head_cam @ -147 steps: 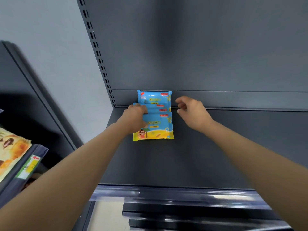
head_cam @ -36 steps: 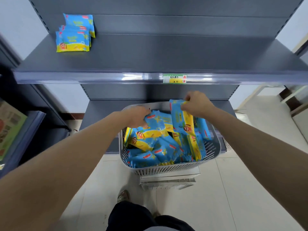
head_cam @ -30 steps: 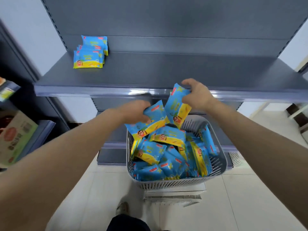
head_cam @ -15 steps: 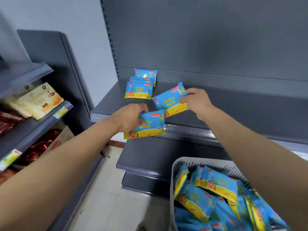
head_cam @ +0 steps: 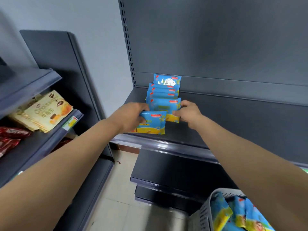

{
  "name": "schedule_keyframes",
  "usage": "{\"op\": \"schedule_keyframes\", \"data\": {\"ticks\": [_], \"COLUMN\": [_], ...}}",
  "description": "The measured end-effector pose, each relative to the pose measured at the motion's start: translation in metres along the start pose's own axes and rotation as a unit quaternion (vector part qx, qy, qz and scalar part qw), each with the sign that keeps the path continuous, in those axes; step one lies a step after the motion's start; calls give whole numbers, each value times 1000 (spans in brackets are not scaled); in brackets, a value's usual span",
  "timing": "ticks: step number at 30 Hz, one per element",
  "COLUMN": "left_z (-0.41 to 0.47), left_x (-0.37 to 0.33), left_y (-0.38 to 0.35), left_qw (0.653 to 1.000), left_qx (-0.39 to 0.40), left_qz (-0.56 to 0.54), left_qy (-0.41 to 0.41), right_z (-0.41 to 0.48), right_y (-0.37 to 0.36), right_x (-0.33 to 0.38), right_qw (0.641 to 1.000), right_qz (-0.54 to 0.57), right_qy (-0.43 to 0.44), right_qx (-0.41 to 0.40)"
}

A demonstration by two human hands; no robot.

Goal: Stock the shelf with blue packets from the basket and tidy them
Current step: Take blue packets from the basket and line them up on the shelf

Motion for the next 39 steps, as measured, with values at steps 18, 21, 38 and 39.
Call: {"op": "schedule_keyframes", "data": {"ticks": [18,21,38,39], "left_z": [83,93,97,92], "left_x": [20,19,0,-7], "left_y": [-46,-55,-62,-59], "left_qw": [998,998,996,996], "left_qx": [53,63,-44,-46], "left_qz": [-21,4,74,66], "left_qy": [-18,-30,-30,-32], "right_z": [46,39,-43,-51], "right_y": [-1,15,66,68], "right_x": [-2,8,62,65], "right_qw": [994,982,878,864], "right_qz": [-48,-119,-374,-397], "right_qy": [88,126,274,287], "right_qx": [-42,-79,-119,-120]}}
Point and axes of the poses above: each hand's wrist, its own z-axis towards the middle knuckle, its own y-axis out of the back of the hand, x = y × z, the point moved 8 cm from there along z, towards the middle knuckle, and after that the axes turned 9 degrees about -x, right-handed, at the moved point
